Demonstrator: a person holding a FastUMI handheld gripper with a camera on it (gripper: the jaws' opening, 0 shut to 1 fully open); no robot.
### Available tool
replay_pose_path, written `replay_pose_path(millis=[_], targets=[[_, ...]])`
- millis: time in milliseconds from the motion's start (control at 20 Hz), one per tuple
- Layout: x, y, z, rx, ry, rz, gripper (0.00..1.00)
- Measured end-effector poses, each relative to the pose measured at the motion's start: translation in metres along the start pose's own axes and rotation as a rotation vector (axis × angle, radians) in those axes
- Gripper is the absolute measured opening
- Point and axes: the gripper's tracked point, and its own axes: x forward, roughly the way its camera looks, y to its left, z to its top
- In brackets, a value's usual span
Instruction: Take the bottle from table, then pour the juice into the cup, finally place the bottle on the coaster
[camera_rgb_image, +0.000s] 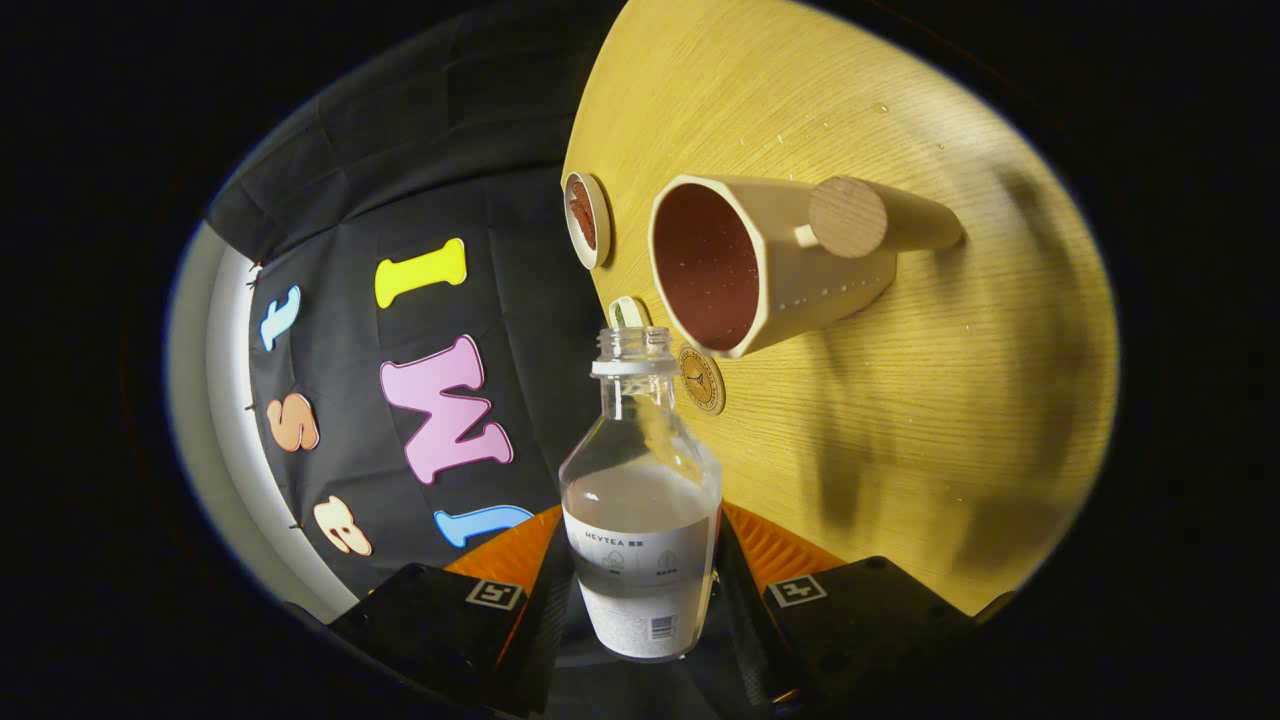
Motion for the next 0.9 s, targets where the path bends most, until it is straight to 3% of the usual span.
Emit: replay_pose_path(millis=[200, 900], targets=[[-0.001, 0.003, 0.000, 0.073, -0.008, 0.007, 0.74], [-0.002, 0.024, 0.003, 0.155, 0.006, 0.047, 0.74]])
